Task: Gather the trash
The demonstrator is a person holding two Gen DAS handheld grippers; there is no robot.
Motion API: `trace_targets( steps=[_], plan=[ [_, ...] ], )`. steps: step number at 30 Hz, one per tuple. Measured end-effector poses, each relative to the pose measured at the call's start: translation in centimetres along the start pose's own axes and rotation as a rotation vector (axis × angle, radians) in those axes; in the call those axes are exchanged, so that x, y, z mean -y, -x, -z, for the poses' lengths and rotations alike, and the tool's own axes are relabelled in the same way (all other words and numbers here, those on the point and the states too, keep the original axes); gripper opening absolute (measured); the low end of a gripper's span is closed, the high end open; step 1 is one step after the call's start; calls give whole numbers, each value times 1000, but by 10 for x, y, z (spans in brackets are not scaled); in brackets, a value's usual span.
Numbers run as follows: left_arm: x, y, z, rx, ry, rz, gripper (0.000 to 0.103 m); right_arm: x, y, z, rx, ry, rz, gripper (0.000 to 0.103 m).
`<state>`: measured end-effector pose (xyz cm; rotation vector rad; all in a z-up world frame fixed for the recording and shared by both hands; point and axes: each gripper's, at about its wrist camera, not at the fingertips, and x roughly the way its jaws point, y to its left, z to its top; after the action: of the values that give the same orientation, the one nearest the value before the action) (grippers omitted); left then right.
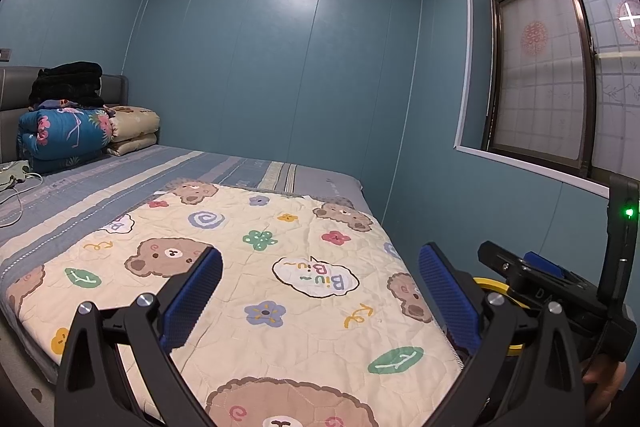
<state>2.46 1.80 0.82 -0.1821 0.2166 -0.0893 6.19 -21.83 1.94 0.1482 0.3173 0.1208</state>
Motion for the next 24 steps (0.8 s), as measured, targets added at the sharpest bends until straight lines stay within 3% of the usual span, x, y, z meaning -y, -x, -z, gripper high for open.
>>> trace_targets(
  steps=[24],
  plan=[
    [1,0,3,-8,-8,8,95,-1,0,9,-11,-14,0,95]
  ],
)
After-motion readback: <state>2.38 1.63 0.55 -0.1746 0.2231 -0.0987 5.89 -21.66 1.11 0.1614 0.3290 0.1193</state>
